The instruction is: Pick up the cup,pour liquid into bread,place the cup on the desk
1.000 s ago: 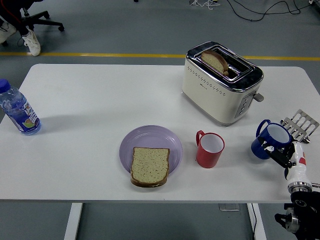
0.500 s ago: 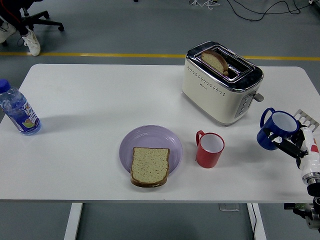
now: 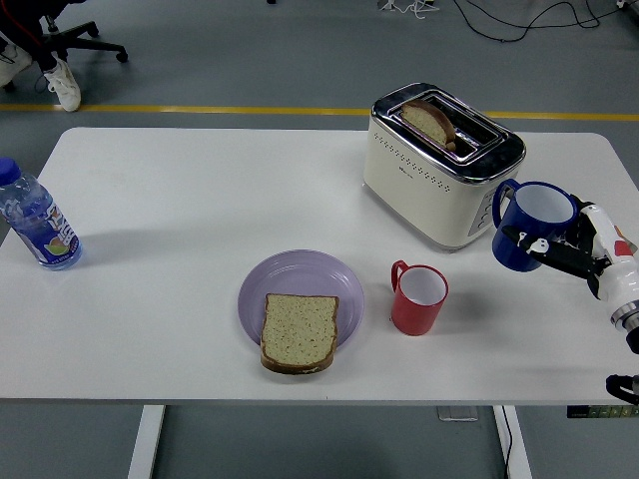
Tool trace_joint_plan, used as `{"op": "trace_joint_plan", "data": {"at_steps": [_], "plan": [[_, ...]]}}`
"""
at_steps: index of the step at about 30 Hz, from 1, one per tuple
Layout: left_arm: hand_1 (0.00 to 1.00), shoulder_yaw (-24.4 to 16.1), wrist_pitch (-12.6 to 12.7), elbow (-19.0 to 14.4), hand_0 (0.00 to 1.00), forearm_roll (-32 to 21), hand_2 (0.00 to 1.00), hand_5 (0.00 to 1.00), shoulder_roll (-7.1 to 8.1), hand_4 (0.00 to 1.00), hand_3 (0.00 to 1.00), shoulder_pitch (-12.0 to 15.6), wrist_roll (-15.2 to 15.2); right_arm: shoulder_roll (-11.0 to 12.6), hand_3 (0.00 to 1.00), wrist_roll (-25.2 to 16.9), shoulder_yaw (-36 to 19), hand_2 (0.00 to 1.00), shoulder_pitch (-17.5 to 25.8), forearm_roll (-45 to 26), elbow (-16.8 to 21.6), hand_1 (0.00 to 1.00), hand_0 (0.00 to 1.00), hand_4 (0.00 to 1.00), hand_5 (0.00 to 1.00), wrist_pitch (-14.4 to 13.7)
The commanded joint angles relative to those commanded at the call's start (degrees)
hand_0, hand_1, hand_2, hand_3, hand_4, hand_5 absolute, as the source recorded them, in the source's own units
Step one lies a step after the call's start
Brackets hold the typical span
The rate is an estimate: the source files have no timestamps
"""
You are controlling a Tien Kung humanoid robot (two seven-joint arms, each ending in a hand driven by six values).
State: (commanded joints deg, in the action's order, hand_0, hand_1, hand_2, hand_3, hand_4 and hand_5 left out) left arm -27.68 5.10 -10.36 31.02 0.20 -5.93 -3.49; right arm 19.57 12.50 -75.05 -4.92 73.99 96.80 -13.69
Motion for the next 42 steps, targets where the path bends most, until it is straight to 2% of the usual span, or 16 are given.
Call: {"op": "trace_joint_plan", "data": {"at_steps": [7,10,12,13,16,20,29,35,42], "plan": [[0.597,-0.5,0.0,0.0,0.623,0.5,0.607,0.989,0.11,0.377,0.559,0.2,0.0,0.2,0.380,10.2,3.5,0.303,-4.6,5.8,3.7,0.080,0.169,0.839,0.002,3.9],[0.597,-0.5,0.0,0.0,0.623,0.5,0.607,0.989,0.13,0.377,0.559,0.2,0.0,0.3,0.380,12.1,4.2,0.303,-5.3,6.6,3.8,0.080,0.169,0.839,0.002,4.5],[0.597,-0.8,0.1,0.0,0.623,0.4,0.607,0.989,0.14,0.377,0.559,0.3,0.0,0.2,0.380,15.3,6.2,0.303,-7.9,8.8,3.2,0.080,0.169,0.839,0.002,5.8],[0.592,-0.9,0.2,0.0,0.624,0.4,0.607,0.989,0.15,0.379,0.559,0.3,0.0,0.0,0.382,16.4,6.7,0.305,-8.8,9.4,3.1,0.072,0.156,0.794,0.002,6.2],[0.592,-1.0,0.2,0.0,0.624,0.5,0.607,0.989,0.16,0.379,0.559,0.4,0.0,-0.5,0.382,18.9,8.6,0.305,-11.6,11.1,2.4,0.072,0.156,0.794,0.002,7.1],[0.590,-1.1,0.3,0.0,0.624,0.6,0.607,0.990,0.20,0.380,0.559,0.4,0.0,-1.2,0.373,20.3,11.4,0.300,-15.1,12.8,1.3,0.064,0.136,0.808,0.002,7.6],[0.588,-1.4,0.4,0.0,0.625,0.8,0.607,0.992,0.28,0.382,0.560,0.2,0.0,-2.7,0.369,21.2,19.0,0.298,-22.2,16.6,-1.9,0.061,0.128,0.803,0.002,6.4],[0.581,-1.4,0.5,0.0,0.627,0.7,0.607,0.998,0.36,0.383,0.559,0.1,0.0,-4.5,0.368,22.3,23.3,0.297,-27.1,18.2,-4.1,0.060,0.126,0.797,0.002,6.3],[0.579,-1.3,0.5,0.0,0.628,0.5,0.608,0.995,0.39,0.383,0.560,0.0,0.0,-7.2,0.366,22.6,29.0,0.294,-32.4,26.2,-9.1,0.056,0.125,0.793,0.002,6.3]]}}
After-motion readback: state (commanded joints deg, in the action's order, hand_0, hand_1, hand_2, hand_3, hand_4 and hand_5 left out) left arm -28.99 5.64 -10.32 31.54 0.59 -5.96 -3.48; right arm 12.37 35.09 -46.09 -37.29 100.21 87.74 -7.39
